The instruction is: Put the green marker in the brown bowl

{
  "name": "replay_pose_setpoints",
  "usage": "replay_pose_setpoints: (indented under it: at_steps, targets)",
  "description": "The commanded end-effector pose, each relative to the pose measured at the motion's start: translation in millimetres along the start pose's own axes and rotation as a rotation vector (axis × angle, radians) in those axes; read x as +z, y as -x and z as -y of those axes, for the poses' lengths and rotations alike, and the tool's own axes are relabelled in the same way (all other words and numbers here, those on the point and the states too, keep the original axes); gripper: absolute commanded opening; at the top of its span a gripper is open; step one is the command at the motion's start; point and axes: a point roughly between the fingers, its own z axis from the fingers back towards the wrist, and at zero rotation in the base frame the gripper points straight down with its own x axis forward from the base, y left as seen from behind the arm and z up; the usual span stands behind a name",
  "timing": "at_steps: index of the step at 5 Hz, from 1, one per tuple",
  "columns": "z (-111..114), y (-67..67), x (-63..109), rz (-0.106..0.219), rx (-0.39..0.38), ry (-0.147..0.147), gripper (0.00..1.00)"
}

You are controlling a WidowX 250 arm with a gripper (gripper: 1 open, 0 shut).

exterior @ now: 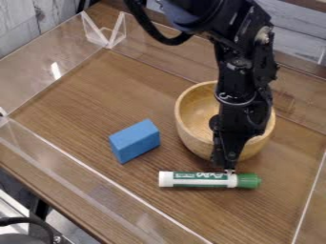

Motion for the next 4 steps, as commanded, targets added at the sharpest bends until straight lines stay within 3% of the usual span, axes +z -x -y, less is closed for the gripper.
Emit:
replay_pose_setpoints:
  at_steps: [1, 4]
  targets:
    - [-5.0, -2.6, 13.4, 0.042, 0.013, -0.035, 0.00]
    - [-2.8, -0.1, 18.2, 0.043, 0.012, -0.028, 0.00]
